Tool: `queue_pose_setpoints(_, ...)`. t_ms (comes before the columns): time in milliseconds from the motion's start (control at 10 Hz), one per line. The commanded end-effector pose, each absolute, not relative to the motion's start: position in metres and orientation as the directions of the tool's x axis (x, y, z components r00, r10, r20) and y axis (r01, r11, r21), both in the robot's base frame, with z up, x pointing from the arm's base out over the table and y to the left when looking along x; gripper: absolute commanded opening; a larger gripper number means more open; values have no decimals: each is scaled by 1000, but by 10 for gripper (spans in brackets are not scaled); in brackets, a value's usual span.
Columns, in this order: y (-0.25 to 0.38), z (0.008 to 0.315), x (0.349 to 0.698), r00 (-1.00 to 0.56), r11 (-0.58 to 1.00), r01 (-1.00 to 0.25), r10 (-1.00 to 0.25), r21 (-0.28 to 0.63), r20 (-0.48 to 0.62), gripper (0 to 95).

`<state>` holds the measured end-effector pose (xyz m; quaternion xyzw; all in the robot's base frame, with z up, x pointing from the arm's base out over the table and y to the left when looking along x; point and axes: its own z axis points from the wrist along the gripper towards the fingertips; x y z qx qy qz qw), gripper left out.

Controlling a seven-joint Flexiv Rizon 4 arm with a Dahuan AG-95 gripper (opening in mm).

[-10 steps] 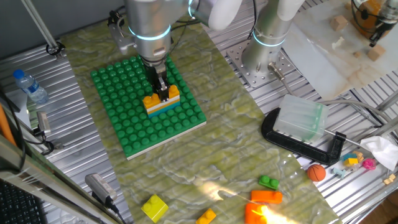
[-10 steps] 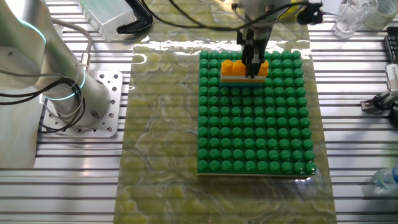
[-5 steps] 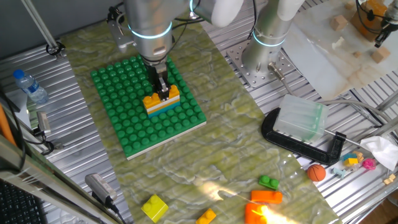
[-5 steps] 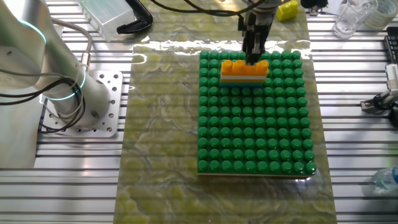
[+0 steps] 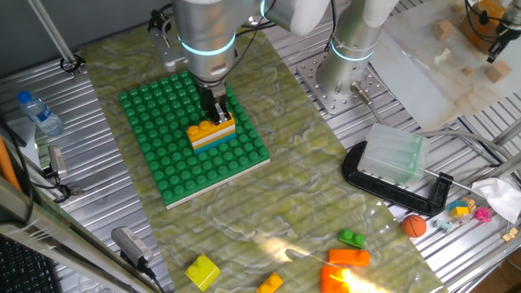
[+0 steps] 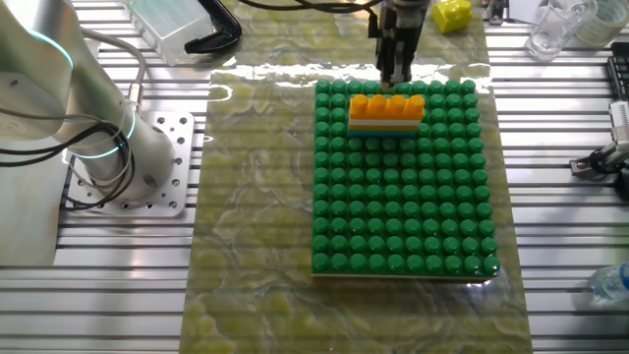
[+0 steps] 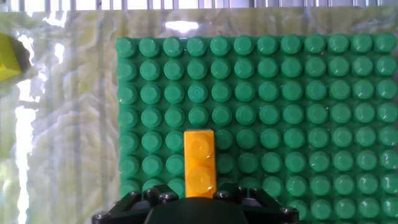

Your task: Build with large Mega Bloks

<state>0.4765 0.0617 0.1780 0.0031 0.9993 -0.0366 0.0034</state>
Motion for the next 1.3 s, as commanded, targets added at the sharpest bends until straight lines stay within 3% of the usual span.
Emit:
queue_pose_setpoints(100, 57, 177, 469, -1000, 997, 5, 4, -74, -9, 0)
queue_pose_setpoints(1300, 48, 160, 470, -1000, 996, -7, -6, -84, 11, 0)
